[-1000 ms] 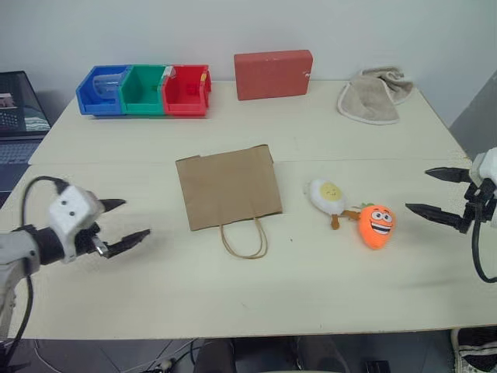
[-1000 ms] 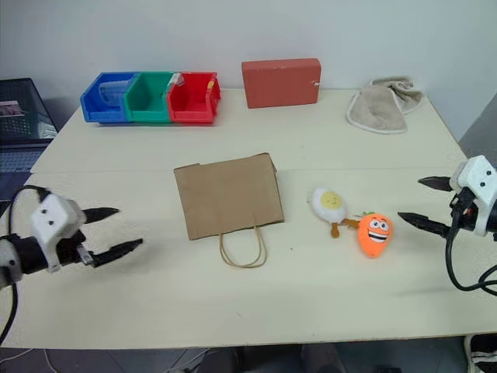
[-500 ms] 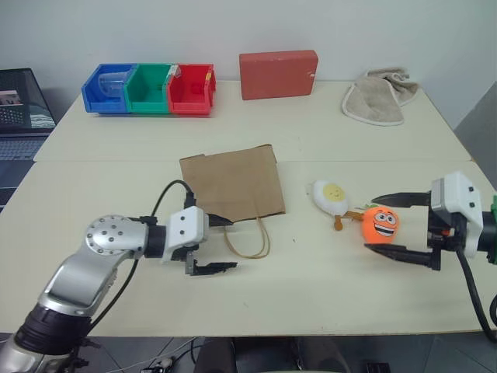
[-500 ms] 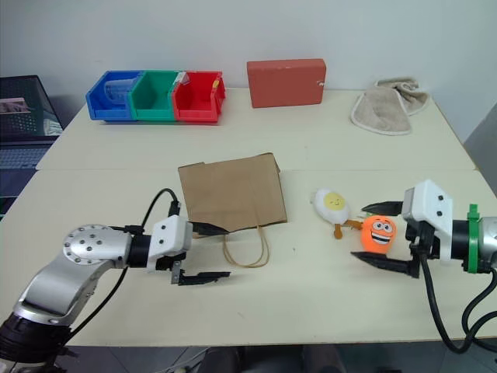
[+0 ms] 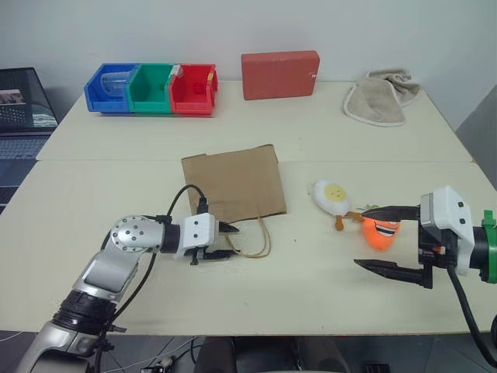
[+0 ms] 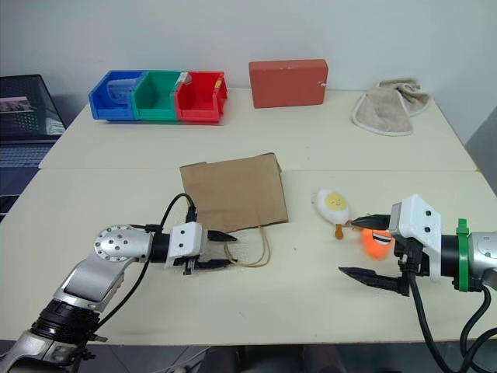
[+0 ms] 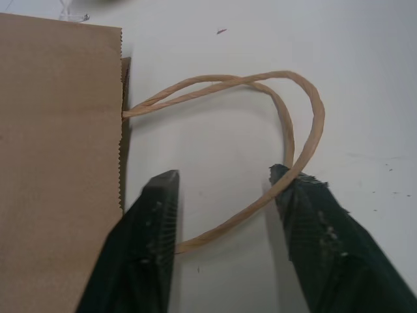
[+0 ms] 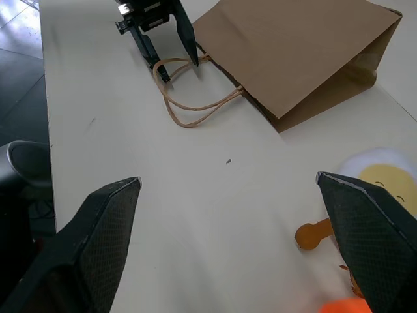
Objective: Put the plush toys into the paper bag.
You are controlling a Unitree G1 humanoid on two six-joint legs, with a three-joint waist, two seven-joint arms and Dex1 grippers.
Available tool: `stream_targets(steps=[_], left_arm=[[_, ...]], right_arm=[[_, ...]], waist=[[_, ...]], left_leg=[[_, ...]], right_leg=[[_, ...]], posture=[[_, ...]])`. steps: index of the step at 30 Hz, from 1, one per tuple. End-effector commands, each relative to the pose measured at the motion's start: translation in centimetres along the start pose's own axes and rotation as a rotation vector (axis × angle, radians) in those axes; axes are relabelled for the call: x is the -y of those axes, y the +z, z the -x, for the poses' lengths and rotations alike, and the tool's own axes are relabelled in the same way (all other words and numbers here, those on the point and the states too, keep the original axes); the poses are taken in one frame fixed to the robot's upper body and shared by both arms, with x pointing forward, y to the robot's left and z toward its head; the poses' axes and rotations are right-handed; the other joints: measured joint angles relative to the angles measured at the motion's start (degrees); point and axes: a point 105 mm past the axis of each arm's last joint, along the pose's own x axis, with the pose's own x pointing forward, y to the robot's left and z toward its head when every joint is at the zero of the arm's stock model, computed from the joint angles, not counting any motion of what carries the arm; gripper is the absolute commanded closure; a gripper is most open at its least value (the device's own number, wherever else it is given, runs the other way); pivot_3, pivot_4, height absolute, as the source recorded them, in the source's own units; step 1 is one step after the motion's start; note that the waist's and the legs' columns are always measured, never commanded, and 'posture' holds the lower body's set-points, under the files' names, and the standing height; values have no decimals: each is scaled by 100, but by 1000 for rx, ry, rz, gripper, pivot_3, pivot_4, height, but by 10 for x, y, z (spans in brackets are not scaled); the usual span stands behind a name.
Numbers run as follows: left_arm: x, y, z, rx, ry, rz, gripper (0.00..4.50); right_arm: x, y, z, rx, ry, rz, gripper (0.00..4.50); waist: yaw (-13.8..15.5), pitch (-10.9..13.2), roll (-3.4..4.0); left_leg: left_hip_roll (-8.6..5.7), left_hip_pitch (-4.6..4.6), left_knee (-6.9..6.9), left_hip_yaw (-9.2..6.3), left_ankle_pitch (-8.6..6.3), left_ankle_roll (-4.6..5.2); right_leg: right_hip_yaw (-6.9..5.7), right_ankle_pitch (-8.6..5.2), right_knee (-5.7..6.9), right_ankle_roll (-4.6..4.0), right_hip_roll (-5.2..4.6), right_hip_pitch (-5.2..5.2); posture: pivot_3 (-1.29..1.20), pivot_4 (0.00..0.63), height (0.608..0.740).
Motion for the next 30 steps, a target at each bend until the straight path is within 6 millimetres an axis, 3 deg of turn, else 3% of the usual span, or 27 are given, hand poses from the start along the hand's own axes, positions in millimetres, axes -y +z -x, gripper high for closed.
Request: stream_targets(steps=[1,4,9,13,16,19,23,26,29,30], left_arm=[[2,3,-7,22,-24,-48,3565],[1,4,-7,35,-37,-39,4477],[-5,13,-5,74,-39,1,4477],[-18,35,-2,172,-25,100,4477],[-25,54,0,254,-44,208,4477],[-33,67,3,300,-58,295,4500],[-41,77,8,327,-82,373,4500],[-44,82,10,340,-85,397,4500],[-55,100,16,410,-75,451,4500],[-57,104,17,423,-74,466,4500]], right_arm=[[-4,9,0,26,5,35,0],[-6,10,-1,30,10,36,0],[-9,10,-4,32,6,39,0],[-15,11,-17,27,-13,55,0],[-23,20,-36,115,7,18,0],[-19,25,-57,180,-12,-11,556],[-7,23,-86,207,-68,-68,2074],[-2,24,-97,213,-89,-80,3216],[10,21,-131,231,-164,-117,4356],[13,21,-138,232,-180,-119,4467]], waist=[[8,0,0],[6,0,0],[6,0,0],[4,0,0],[-15,-3,-6],[-56,-3,-6],[-57,-3,-7],[-46,-3,-6],[-48,-3,-11],[-50,-3,-10]], left_leg=[[0,0,1,-1,0,0],[0,0,2,-1,0,0],[0,-1,1,-3,0,0],[0,-1,2,-7,0,0],[1,-2,2,-8,0,0],[2,-1,3,-9,1,0],[2,-1,2,-12,1,0],[1,-6,0,-14,1,0],[5,-6,-1,-21,1,0],[5,-6,-1,-23,1,-1]], right_leg=[[0,0,0,0,0,0],[-1,0,0,0,0,2],[-3,0,1,0,1,2],[-5,0,3,0,1,2],[-6,0,3,0,3,2],[-6,0,4,1,4,2],[-8,0,4,1,5,0],[-9,0,5,0,5,-5],[-18,0,5,0,7,-6],[-18,0,8,0,7,-7]], posture=[[0,150,740],[0,150,740],[0,150,740],[0,150,740],[0,150,740],[0,150,740],[0,150,740],[0,150,740],[0,150,740],[0,150,740]])
